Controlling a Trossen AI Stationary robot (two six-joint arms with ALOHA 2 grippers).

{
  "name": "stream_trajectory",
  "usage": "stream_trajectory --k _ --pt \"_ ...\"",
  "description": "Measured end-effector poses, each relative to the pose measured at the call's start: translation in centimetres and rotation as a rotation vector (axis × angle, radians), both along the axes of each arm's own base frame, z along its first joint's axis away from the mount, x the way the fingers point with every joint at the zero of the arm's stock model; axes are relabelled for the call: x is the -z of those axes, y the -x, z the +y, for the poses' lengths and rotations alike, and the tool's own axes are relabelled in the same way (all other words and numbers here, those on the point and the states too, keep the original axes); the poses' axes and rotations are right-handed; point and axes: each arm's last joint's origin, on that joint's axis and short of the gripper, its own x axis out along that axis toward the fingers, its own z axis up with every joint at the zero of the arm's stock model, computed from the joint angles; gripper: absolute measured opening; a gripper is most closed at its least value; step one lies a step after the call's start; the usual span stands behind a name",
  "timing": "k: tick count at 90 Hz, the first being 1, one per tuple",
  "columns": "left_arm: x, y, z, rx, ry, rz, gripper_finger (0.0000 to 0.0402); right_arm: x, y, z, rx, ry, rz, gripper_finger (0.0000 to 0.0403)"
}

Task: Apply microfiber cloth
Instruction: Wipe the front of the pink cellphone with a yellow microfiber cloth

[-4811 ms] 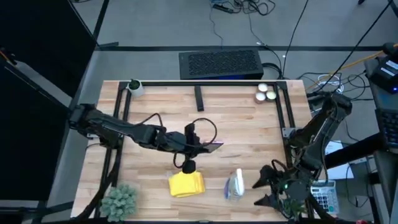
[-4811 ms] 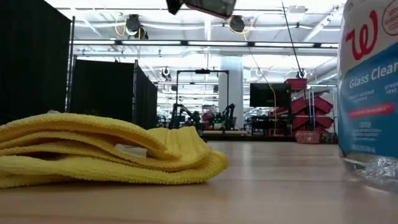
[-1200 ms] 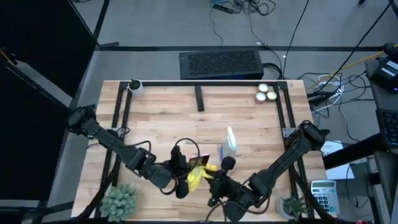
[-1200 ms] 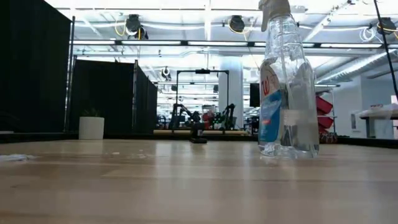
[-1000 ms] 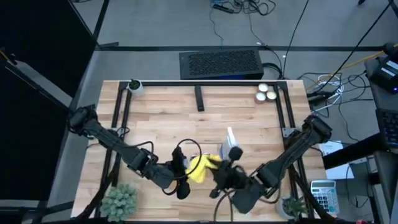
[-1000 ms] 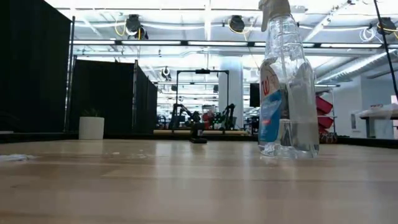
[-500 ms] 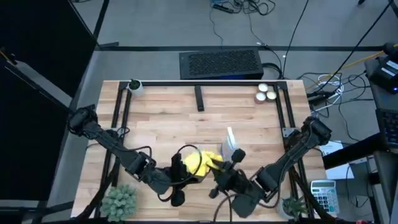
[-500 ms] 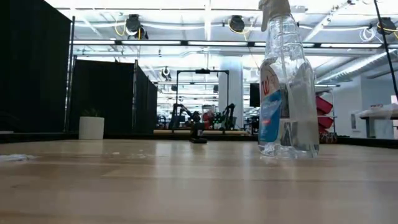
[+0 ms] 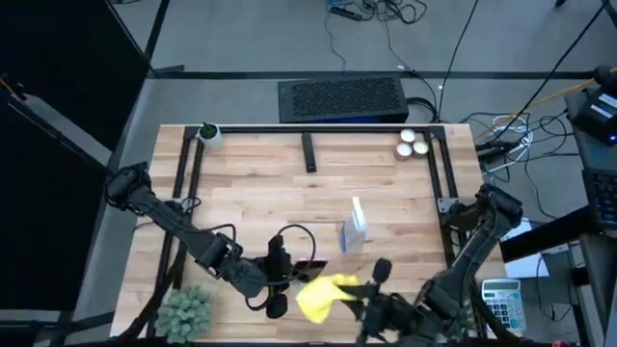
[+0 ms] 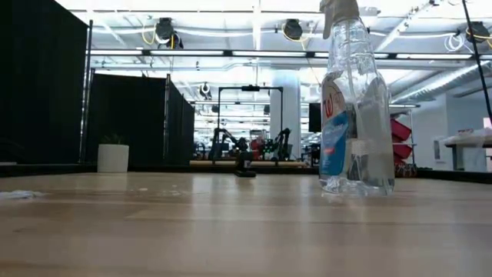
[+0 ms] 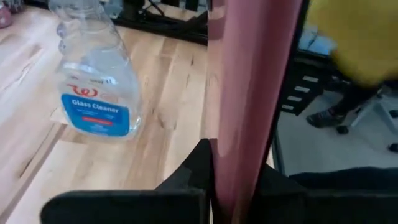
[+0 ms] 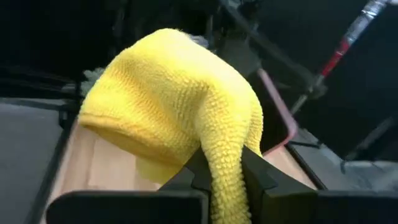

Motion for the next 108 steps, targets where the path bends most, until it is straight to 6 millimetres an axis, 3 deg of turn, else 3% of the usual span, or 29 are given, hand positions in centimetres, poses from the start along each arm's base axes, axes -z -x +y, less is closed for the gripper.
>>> stream_trajectory --k 20,36,60,71,86,96,108 --pt "0.2 -0.3 0.0 -0.014 0.003 -0.006 0.0009 2.0 -4.7 -2.5 0.057 -0.01 0.02 0.0015" --pt "1.1 -1.0 -0.2 -0.046 -0.002 -0.012 0.0009 1.3 -6.3 -3.8 0.059 0.001 -0.013 0.0016" --pt "1.7 -1.7 -0.2 -0.059 0.0 -0.015 0.0009 0.5 -6.3 -4.4 0.184 0.122 -0.026 0.0016" --pt "1.7 -1.7 -0.3 -0.047 0.002 -0.014 0.0009 -0.3 -5.8 -4.2 0.166 0.093 -0.05 0.0016" --pt "2.0 -1.5 -0.7 -0.009 -0.011 0.007 0.0009 0.9 -6.1 -3.2 0.028 -0.013 -0.025 0.0016" --pt "2.3 -1.6 -0.6 -0.012 -0.015 0.013 0.0009 2.0 -6.3 -3.4 0.046 -0.017 0.015 0.0016" --pt "2.1 -1.7 -0.4 -0.037 -0.008 -0.004 0.0009 1.4 -6.4 -4.2 0.097 0.04 0.011 0.0016"
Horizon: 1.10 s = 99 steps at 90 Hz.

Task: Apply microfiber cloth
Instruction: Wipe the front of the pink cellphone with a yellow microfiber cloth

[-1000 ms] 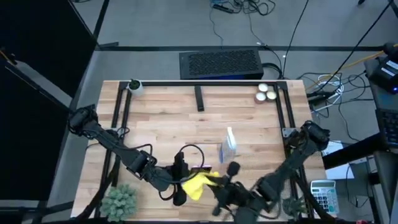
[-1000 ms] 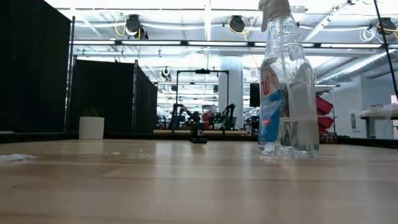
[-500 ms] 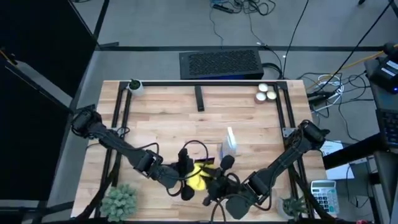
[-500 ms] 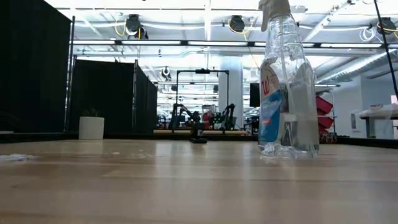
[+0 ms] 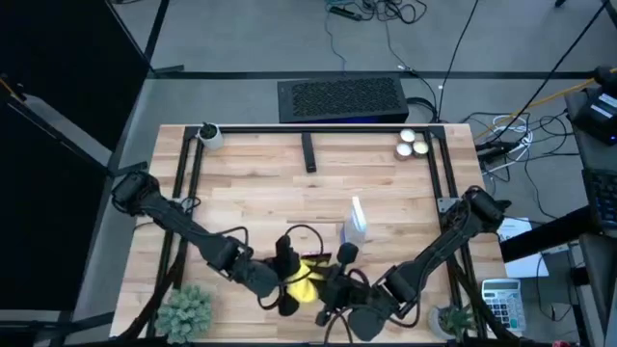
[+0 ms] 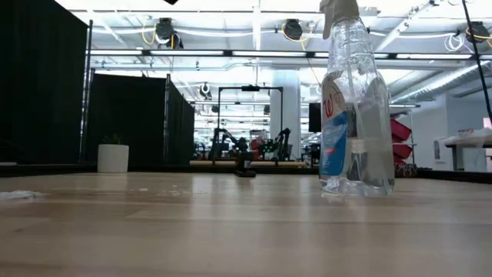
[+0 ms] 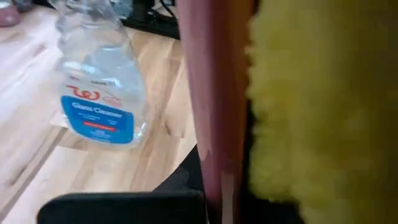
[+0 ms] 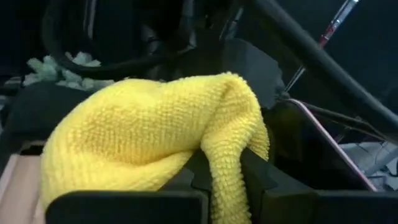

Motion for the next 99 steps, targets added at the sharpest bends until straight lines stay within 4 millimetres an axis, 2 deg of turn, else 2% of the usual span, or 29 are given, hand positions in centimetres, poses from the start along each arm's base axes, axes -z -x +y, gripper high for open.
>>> stream_trajectory --k 13,21,30,52,67,74,79,99 --pt "-0.5 -0.1 0.1 -0.023 0.008 -0.023 0.0009 -2.2 0.8 -0.9 0.046 0.108 0.001 0.0016" --pt "-0.6 0.0 0.1 -0.021 0.011 -0.023 0.0009 -4.1 1.8 -1.4 0.068 0.101 -0.037 0.0016" --pt "0.0 0.1 -0.2 0.033 -0.005 0.012 0.0009 -5.3 2.8 -1.4 0.104 0.075 -0.08 0.0016" --pt "-0.1 0.2 -0.2 0.025 -0.004 0.009 0.0008 -5.1 6.1 2.8 -0.035 -0.012 -0.119 0.0016" --pt "-0.2 0.0 0.0 0.01 -0.002 0.002 0.0008 -4.7 7.7 4.7 -0.092 -0.069 -0.139 0.0016" --pt "-0.3 -0.1 0.1 0.002 0.008 -0.017 0.0008 -3.7 7.4 5.3 -0.097 -0.063 -0.124 0.0016" --pt "-0.5 -0.2 0.1 0.0 0.015 -0.033 0.0008 -2.7 6.5 5.2 -0.083 -0.054 -0.109 0.0016" --pt "-1.0 -0.4 -0.2 0.024 0.039 -0.087 0.0008 0.6 2.3 3.3 0.012 -0.005 -0.056 0.0016"
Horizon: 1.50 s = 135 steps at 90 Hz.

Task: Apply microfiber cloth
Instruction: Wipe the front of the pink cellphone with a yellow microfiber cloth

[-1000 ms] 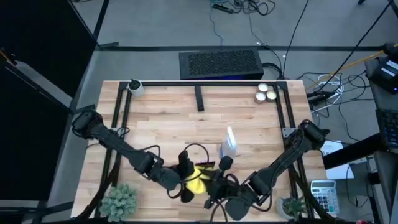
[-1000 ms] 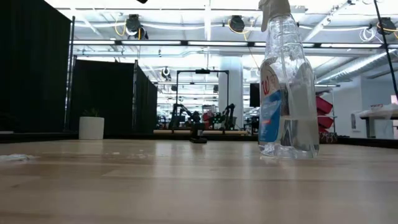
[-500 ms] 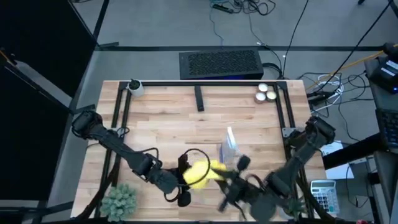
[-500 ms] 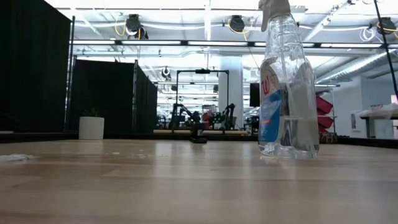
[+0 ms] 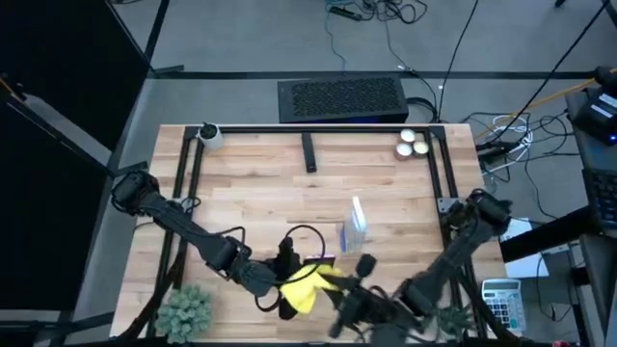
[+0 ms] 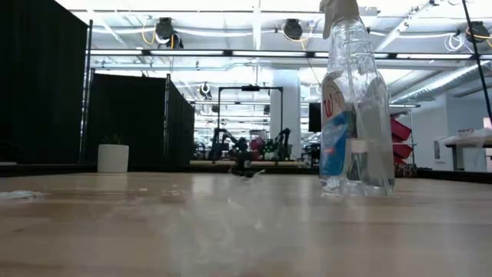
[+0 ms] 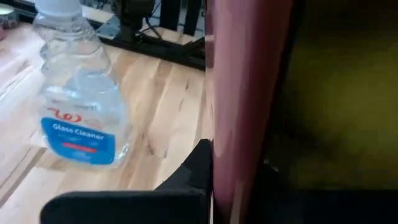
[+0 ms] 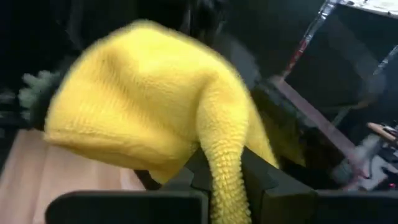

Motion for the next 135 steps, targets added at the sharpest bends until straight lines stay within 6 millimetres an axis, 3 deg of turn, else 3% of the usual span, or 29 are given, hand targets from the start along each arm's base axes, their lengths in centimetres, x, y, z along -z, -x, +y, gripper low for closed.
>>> stream_trajectory --k 18,50,62,73,82,99,113,135 --pt "-0.5 0.4 -0.2 0.018 -0.009 -0.024 0.0008 1.0 -0.3 -0.1 -0.006 -0.026 0.027 0.0016" --pt "-4.0 2.0 0.6 0.014 -0.019 -0.126 0.0008 3.8 3.4 1.5 -0.023 -0.107 0.121 0.0016" --pt "-4.6 2.3 0.8 0.014 -0.032 -0.145 0.0008 3.0 3.4 2.3 -0.053 -0.127 0.069 0.0016" --pt "-4.7 2.2 0.9 -0.002 -0.037 -0.159 0.0008 1.7 2.1 2.5 -0.08 -0.087 0.017 0.0016" --pt "-4.5 2.1 0.9 -0.013 -0.036 -0.155 0.0008 0.7 0.3 1.2 -0.052 -0.059 -0.016 0.0016" --pt "-4.3 1.9 1.2 -0.068 -0.061 -0.148 0.0008 0.9 -1.7 -1.4 0.042 -0.063 -0.016 0.0016" --pt "-4.2 2.0 1.1 -0.062 -0.06 -0.147 0.0008 0.9 -1.1 -1.1 0.092 0.011 -0.011 0.0016" --pt "-3.9 2.3 0.7 -0.009 -0.063 -0.113 0.0008 1.4 1.8 0.9 0.195 0.196 -0.001 0.0016"
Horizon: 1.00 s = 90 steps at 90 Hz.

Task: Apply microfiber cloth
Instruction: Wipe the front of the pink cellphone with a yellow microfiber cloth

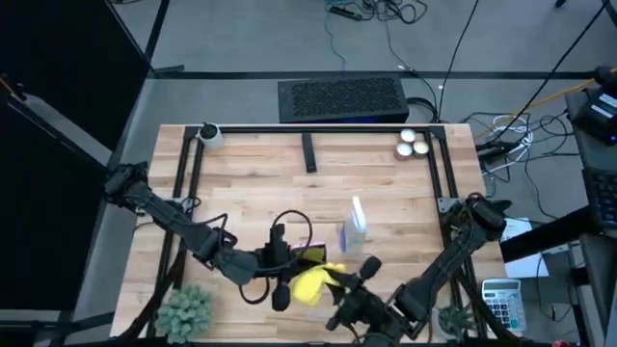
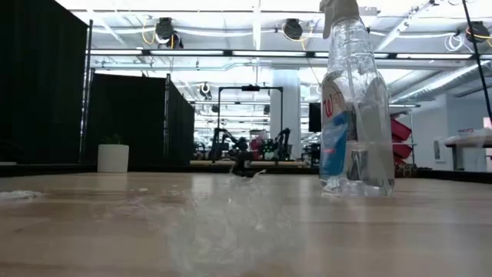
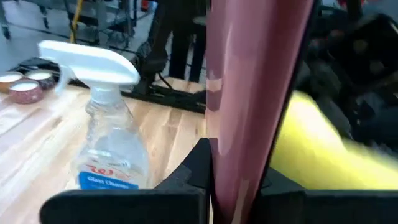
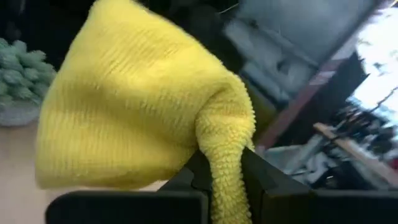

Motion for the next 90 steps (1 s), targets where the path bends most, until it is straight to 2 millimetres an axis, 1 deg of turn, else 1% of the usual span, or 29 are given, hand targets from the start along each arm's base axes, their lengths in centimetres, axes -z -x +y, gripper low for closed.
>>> stream_trajectory --k 6,11,15,21,27,38,55,78,90 --pt "0.1 0.1 -0.1 0.022 0.006 0.007 0.0008 0.1 0.9 0.4 0.034 0.062 0.001 0.0016" --pt "0.1 0.1 -0.3 0.036 0.008 0.009 0.0008 0.0 1.2 0.7 0.024 0.066 0.003 0.0016" --pt "0.1 0.2 -0.3 0.037 0.007 0.008 0.0008 -0.2 1.4 0.9 0.012 0.047 -0.007 0.0016" --pt "0.0 0.1 -0.2 0.034 0.007 0.004 0.0008 -0.5 1.3 1.1 -0.036 -0.025 -0.025 0.0016" --pt "0.0 0.1 -0.2 0.024 0.007 0.0 0.0008 -0.6 0.8 1.0 -0.092 -0.08 -0.014 0.0016" --pt "0.0 0.0 0.0 -0.001 0.0 -0.004 0.0008 -0.2 -0.7 0.3 -0.155 -0.151 0.01 0.0016" --pt "0.1 -0.1 0.2 -0.04 -0.01 -0.004 0.0008 -0.2 -2.2 -1.3 -0.119 -0.157 0.013 0.0016" --pt "-0.1 -0.2 0.4 -0.087 -0.012 -0.032 0.0008 0.1 -3.7 -2.4 -0.154 -0.22 0.02 0.0016" --pt "-0.4 -0.5 0.6 -0.134 -0.018 -0.074 0.0008 -0.5 -4.4 -2.6 -0.17 -0.21 -0.003 0.0016"
